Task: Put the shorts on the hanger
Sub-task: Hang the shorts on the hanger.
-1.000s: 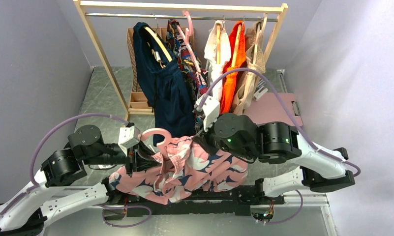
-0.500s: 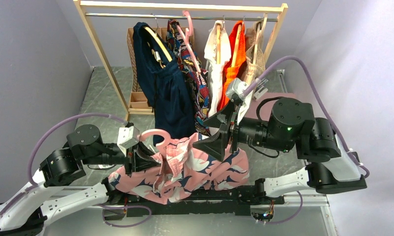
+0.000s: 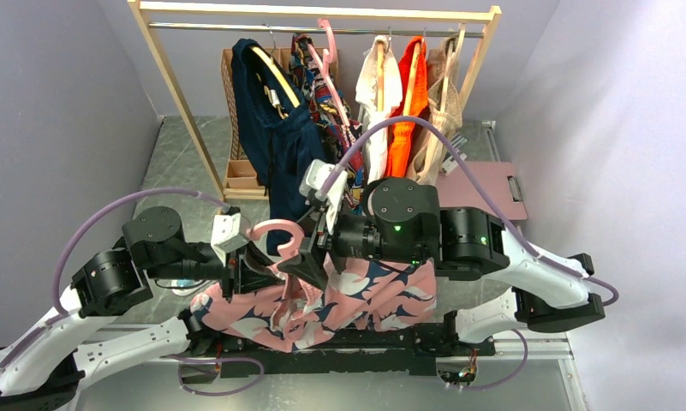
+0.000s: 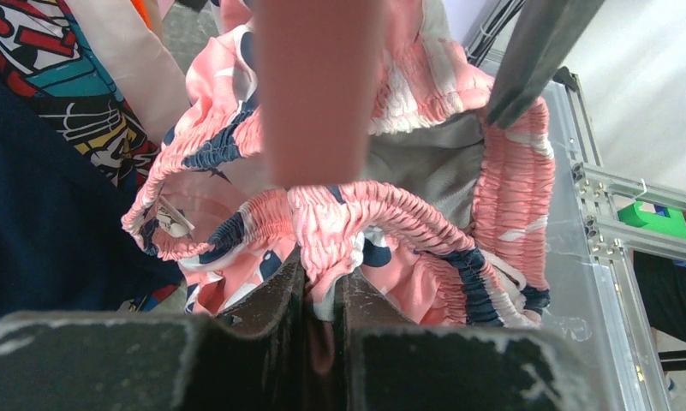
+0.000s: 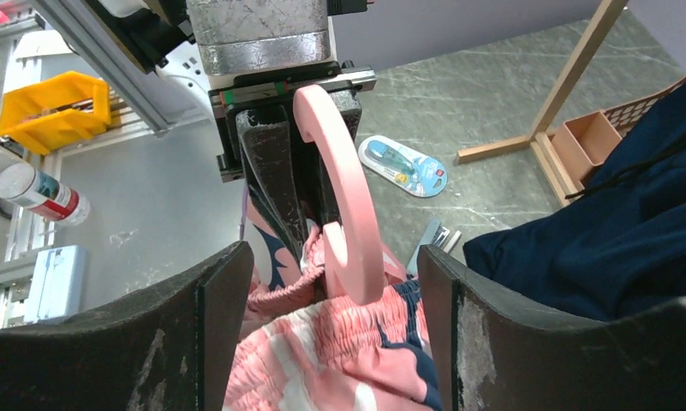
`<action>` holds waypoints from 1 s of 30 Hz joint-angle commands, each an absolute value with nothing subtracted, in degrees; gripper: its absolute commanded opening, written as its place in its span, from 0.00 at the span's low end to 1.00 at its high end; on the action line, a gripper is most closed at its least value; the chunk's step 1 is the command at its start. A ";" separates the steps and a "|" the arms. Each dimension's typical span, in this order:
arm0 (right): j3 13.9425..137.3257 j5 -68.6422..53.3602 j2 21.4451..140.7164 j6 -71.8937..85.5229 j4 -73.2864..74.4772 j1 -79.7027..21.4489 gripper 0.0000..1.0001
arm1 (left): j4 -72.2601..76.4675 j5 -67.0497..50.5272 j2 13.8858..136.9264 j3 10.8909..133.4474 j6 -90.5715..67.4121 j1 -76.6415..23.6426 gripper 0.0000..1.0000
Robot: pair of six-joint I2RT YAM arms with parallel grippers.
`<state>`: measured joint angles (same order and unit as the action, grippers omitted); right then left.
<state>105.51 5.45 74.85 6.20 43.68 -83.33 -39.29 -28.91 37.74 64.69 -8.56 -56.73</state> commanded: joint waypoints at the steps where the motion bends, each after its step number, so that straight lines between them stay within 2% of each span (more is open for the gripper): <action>1: 106.91 4.93 75.63 3.83 40.85 -82.91 0.70 | -37.87 -31.31 37.97 67.27 -7.72 -56.52 0.07; 3: 106.48 4.02 75.60 3.70 39.68 -82.44 0.56 | -37.90 -31.74 38.05 67.24 -7.76 -56.52 0.07; 8: 105.60 -3.03 75.52 4.40 36.49 -80.72 0.03 | -38.23 -32.91 38.01 67.11 -7.49 -56.51 0.08; 9: 104.97 -5.59 75.26 4.85 35.67 -80.30 0.00 | -38.19 -33.25 37.86 67.12 -7.40 -56.54 0.11; 12: 101.15 -8.66 73.25 6.73 31.70 -79.35 0.00 | -38.11 -33.14 36.85 67.03 -7.75 -56.51 0.24; 17: 93.08 -6.81 66.58 9.41 22.78 -79.09 0.00 | -39.54 -29.67 33.94 66.84 -8.81 -56.56 0.48; 18: 91.81 -6.56 65.61 9.75 21.85 -79.07 0.00 | -39.96 -28.77 33.29 66.97 -9.06 -56.56 0.49; 22: 89.05 -5.58 62.80 10.64 21.23 -79.08 0.00 | -42.04 -24.37 31.06 68.15 -9.57 -56.51 0.47; 27: 86.15 -3.90 59.13 11.88 20.13 -79.10 0.00 | -45.04 -20.44 29.97 69.36 -9.76 -56.51 0.26; 28: 85.73 -3.53 58.44 11.94 19.86 -79.09 0.00 | -45.22 -19.97 29.83 69.42 -9.97 -56.56 0.25; 29: 85.38 -3.09 57.71 12.03 19.60 -79.06 0.00 | -45.19 -19.54 29.76 69.48 -10.23 -56.52 0.29; 30: 85.14 -2.63 56.97 12.09 19.40 -79.08 0.00 | -45.01 -19.21 29.66 69.57 -10.45 -56.51 0.37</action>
